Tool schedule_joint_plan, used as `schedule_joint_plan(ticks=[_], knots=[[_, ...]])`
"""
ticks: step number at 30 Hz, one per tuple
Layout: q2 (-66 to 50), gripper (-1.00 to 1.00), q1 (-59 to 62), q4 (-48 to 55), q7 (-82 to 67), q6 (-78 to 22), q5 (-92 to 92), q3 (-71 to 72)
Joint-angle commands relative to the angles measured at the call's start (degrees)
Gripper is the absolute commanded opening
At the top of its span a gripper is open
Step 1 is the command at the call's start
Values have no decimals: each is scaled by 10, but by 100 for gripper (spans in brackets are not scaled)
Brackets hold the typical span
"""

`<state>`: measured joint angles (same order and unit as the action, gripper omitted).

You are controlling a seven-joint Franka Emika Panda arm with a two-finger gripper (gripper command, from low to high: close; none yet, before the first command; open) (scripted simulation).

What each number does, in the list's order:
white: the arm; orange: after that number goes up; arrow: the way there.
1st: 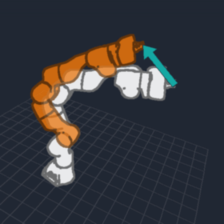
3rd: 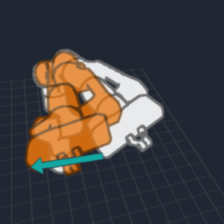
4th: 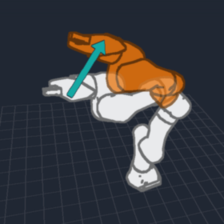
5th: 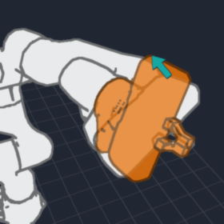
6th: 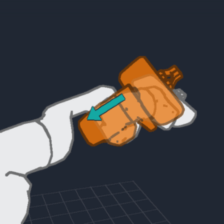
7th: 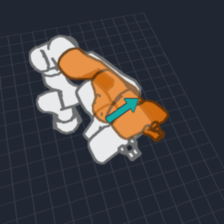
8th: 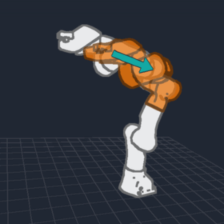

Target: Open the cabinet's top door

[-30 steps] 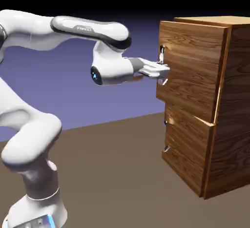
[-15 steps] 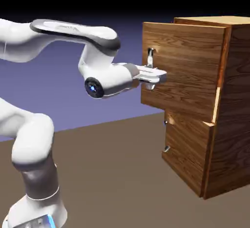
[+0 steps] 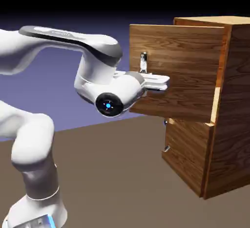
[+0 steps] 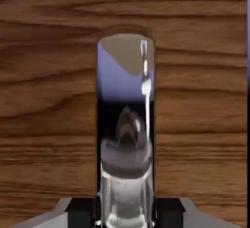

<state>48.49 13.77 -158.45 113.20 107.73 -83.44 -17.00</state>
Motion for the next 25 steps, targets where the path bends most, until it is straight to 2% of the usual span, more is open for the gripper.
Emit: schedule_joint_plan(ticks=[1,12,25], knots=[[-11,-100,0,9,-1,-26,22,-19],[-186,-100,-53,174,-40,-300,189,-205],[-440,-100,-113,399,-141,-601,233,-344]])
